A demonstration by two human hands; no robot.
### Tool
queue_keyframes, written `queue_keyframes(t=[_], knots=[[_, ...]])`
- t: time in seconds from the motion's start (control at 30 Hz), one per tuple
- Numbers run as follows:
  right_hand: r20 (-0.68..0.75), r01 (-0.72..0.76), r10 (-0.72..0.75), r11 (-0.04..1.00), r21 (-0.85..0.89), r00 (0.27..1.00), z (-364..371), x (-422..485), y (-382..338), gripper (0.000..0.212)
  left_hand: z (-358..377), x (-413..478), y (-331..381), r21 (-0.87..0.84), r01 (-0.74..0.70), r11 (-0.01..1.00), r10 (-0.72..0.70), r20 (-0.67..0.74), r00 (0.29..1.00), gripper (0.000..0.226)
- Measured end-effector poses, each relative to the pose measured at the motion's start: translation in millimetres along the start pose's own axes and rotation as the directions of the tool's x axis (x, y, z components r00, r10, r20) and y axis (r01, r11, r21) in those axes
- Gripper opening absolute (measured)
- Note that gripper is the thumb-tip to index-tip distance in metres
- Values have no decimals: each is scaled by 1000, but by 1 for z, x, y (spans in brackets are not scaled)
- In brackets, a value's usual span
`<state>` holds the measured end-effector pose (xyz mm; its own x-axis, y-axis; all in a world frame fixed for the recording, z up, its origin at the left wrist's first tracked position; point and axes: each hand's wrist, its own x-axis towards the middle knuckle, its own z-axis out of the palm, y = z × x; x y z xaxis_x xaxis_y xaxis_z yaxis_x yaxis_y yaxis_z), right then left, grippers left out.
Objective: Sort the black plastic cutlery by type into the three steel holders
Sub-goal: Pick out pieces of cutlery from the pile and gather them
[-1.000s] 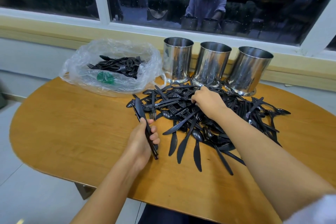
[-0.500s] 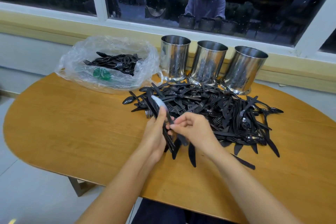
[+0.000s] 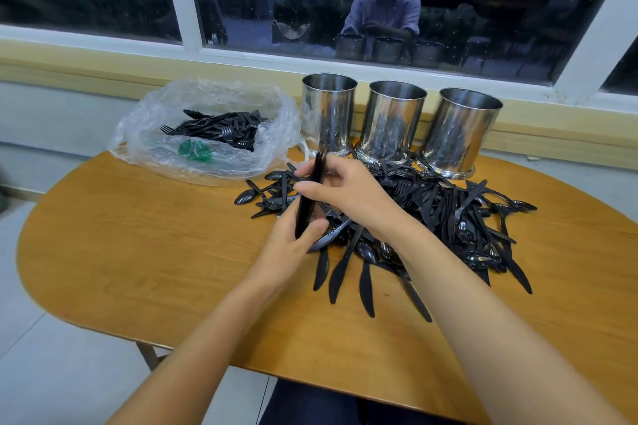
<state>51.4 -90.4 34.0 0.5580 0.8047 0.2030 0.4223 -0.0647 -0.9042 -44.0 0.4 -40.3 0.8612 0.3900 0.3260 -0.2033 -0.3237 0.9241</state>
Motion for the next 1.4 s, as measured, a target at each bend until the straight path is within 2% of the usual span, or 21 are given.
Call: queue_keyframes(t=[0.07,0.17,0.27,0.37,0.43,0.5,0.57,0.63,0.7,0.8,0.93,1.1,1.2,1.3,1.4], knots=[[24,62,-61,997,-48,998,4,4,-3,17,-5,1,-1,36,-9,999,11,-50,999,19],[103,66,-56,993,-101,993,12,6,3,20,-8,-4,-13,20,74,997,-72,-70,995,26],[161,29,3,981,-192,987,18,6,17,16,-9,-14,-26,52,164,985,-162,-30,986,23],[110,27,0,970,-241,994,16,8,20,13,-10,-15,-25,40,163,986,-162,-23,987,10],[36,19,-11,974,-227,999,12,11,19,12,-11,-12,-21,28,146,989,-144,-55,988,14],[9,-1,3,984,-176,1000,8,12,15,11,-8,-9,-15,65,139,988,-136,-44,990,6],[17,-28,29,997,-75,999,2,12,15,9,-5,-7,-9,78,153,985,-150,-44,988,23],[-34,-64,63,997,-40,997,-8,9,22,13,-2,-3,-7,-91,233,968,-240,-72,968,25],[-120,-82,62,981,-177,991,-23,5,36,20,-3,-1,-7,-330,341,880,-389,-91,917,22],[-147,-132,64,844,-520,987,-43,-2,66,16,-6,4,-13,-536,449,715,-566,-65,822,27],[-76,-123,98,695,-709,992,-50,-4,89,23,-8,5,-19,-650,496,576,-658,-8,753,22],[77,-4,172,427,-904,982,-44,7,93,31,-8,4,-20,-726,478,494,-680,19,733,27],[121,75,147,284,-956,982,-44,9,97,24,-10,3,-19,-716,464,521,-672,-10,740,21],[103,90,34,273,-958,994,-49,7,97,25,-10,2,-17,-707,445,550,-664,-47,746,20],[-31,17,-132,347,-938,991,-58,0,93,26,-8,4,-16,-697,425,578,-658,-90,747,22]])
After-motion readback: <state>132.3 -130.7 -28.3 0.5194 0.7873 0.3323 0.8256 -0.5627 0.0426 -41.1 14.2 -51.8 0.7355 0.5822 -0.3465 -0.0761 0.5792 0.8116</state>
